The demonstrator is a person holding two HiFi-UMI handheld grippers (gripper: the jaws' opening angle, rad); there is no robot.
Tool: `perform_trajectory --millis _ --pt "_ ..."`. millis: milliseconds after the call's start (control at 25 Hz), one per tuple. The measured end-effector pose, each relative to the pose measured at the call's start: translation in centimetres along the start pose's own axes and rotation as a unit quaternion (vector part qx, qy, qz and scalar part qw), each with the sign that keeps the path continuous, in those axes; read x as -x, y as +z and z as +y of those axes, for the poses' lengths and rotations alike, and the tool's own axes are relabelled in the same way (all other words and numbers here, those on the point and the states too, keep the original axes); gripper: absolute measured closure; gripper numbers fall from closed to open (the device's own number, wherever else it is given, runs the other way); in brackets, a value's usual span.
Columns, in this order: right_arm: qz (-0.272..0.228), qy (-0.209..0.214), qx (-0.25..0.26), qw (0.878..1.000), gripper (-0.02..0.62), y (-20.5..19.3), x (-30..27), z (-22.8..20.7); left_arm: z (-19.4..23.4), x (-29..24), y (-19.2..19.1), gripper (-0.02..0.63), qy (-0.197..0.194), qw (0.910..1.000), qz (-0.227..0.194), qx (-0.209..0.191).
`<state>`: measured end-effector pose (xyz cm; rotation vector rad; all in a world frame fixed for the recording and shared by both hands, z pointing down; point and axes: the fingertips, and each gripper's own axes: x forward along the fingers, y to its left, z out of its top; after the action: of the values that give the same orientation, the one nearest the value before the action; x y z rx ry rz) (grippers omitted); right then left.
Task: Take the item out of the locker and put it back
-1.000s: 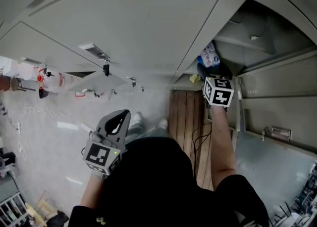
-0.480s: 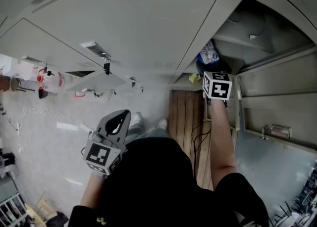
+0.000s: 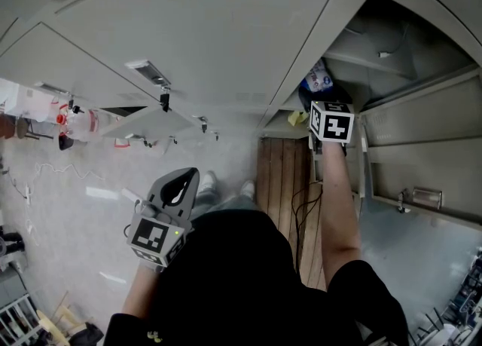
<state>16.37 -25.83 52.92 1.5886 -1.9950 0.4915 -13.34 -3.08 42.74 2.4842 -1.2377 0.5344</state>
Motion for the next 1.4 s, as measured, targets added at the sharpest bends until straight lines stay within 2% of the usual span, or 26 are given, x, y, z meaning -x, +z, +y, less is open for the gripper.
perform_trajectory --millis 400,560,760,1040,1400 --pt "-0.017 -0.005 -0.003 1.0 0.184 -0.1 1.4 0.2 -0.2 -0.2 0.6 0.595 -0.008 1.0 0.004 -0.001" --pt "-0.031 -0.005 -0.007 0.999 0.184 -0.2 2.8 0.7 -0.5 -0.4 0.3 0.595 -0.026 0.9996 0.0 -0.009" --pt "-0.025 -0.01 -0.015 1.0 0.184 -1.4 2.9 0.8 -1.2 -0.9 0.7 0.595 -0.048 0.9986 -0.004 -0.02" --pt "-0.046 -0.013 -0.017 0.999 0.115 -0.7 3.6 0.6 -1.4 -0.8 1.1 0.595 -0.059 0.998 -0.008 -0.023" --pt "-0.061 0.006 -0.023 0.998 0.11 -0.5 7.4 1.9 -2.6 -1.6 1.5 0.595 -0.09 0.9955 -0.011 -0.028"
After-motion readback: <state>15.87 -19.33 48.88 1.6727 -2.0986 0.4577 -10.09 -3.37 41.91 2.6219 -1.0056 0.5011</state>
